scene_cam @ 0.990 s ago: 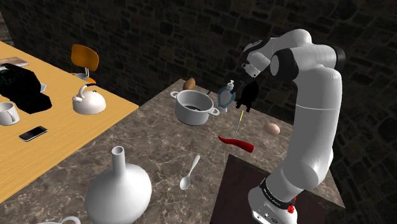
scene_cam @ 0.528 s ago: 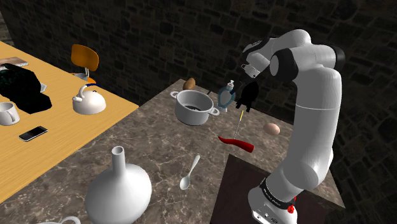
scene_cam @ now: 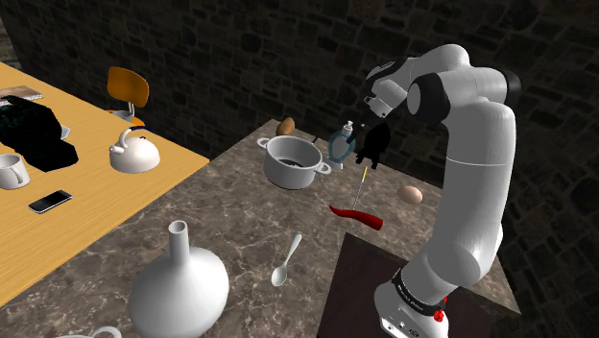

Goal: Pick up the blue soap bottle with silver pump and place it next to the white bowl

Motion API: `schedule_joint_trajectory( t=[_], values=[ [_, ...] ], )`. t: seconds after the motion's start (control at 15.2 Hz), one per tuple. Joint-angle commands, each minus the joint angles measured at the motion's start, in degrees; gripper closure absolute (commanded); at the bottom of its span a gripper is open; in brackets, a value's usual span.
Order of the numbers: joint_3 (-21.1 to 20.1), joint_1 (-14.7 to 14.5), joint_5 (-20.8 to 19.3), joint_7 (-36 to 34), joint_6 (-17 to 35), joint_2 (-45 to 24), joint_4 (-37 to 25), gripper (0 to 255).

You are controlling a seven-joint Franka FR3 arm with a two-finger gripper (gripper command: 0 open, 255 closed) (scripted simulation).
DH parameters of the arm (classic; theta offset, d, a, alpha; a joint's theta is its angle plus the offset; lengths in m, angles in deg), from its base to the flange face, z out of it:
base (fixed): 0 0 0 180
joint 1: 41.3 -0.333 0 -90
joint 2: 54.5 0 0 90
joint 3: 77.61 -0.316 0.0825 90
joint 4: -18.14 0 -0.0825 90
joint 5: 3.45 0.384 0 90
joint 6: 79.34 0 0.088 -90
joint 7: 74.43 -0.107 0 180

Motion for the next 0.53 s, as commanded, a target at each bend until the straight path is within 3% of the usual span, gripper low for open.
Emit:
schedule_joint_trajectory(
  t=[0.0,0.46],
  values=[
    [0.0,0.0,0.0,0.0,0.0,0.0,0.0,255],
    [0.8,-0.5,-1.7,-1.8,-2.4,1.7,-1.5,255]
  ],
)
